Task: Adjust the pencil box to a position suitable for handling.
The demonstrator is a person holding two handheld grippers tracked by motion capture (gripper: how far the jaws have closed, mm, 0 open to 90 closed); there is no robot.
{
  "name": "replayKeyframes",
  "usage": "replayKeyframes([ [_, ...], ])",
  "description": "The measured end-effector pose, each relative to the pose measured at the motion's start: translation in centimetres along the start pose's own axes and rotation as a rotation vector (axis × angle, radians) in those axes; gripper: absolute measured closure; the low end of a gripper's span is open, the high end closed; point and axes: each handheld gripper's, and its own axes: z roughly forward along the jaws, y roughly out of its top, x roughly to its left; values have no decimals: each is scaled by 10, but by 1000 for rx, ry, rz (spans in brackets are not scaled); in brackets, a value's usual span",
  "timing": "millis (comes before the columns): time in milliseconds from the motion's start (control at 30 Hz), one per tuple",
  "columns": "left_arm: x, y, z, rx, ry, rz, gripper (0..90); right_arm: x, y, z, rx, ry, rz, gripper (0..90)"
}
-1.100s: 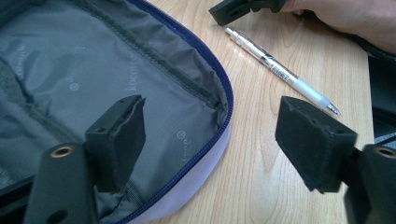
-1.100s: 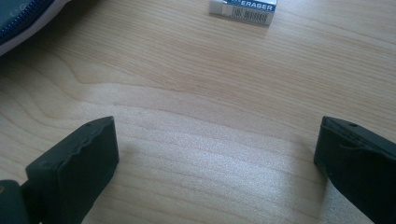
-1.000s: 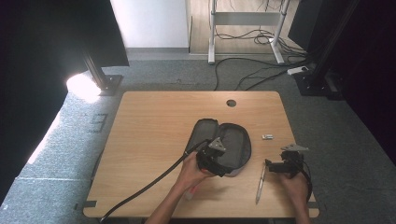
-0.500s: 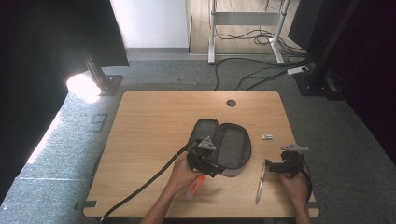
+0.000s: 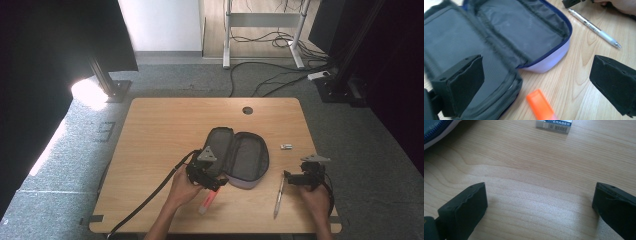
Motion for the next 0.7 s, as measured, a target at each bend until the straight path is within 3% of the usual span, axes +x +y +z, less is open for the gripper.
replayKeyframes([
  [133,8,-10,-12,-15,12,-24,0,0,0,0,0,0,0,0],
  [300,18,-23,-27,-37,59,-53,0,0,0,0,0,0,0,0],
  [700,32,-53,-43,-48,126,-92,0,0,0,0,0,0,0,0],
])
